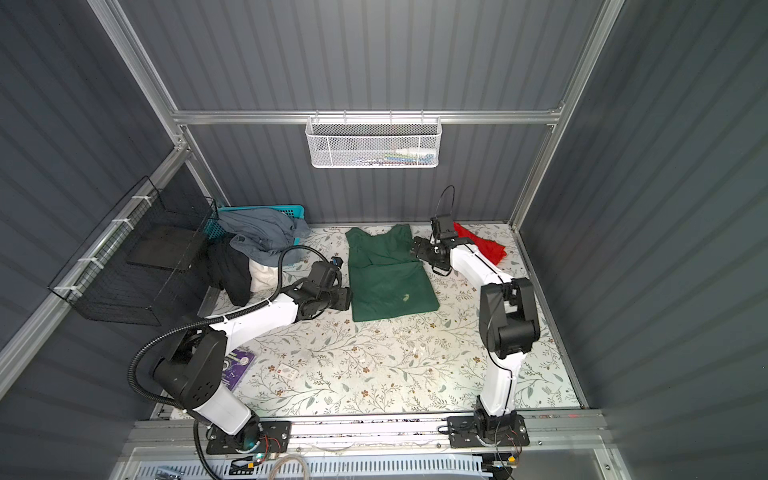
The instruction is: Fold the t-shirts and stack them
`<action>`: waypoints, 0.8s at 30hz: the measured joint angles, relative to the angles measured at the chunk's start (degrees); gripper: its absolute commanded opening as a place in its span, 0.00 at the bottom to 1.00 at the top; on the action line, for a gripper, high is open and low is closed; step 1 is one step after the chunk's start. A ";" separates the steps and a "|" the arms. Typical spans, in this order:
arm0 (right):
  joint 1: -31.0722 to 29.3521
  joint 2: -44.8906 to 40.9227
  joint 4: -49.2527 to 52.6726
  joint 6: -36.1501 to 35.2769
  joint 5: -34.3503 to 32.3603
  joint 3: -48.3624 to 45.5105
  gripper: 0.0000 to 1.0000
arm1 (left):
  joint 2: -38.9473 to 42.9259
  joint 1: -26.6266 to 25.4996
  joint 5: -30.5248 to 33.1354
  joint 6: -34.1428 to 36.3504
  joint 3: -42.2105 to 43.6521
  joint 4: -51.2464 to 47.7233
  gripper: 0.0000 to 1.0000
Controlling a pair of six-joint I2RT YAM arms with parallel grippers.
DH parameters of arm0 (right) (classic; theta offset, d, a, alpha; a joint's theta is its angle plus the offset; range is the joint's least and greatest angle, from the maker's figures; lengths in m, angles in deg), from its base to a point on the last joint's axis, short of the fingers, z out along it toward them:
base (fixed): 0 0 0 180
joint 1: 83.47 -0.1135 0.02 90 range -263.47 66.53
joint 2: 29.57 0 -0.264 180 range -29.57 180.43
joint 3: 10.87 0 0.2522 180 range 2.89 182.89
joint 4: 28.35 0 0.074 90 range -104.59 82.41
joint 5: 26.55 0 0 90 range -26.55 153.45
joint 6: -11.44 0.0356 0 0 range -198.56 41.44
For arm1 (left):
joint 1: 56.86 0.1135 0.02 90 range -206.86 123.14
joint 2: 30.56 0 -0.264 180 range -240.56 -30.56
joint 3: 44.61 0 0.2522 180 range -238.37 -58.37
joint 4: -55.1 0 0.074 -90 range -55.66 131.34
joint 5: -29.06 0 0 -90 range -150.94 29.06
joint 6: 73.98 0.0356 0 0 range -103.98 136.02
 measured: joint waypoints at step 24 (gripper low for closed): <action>0.20 -7.96 -4.94 0.57 0.07 -27.08 0.73 | -1.73 0.00 -13.14 -14.12 8.87 6.95 0.64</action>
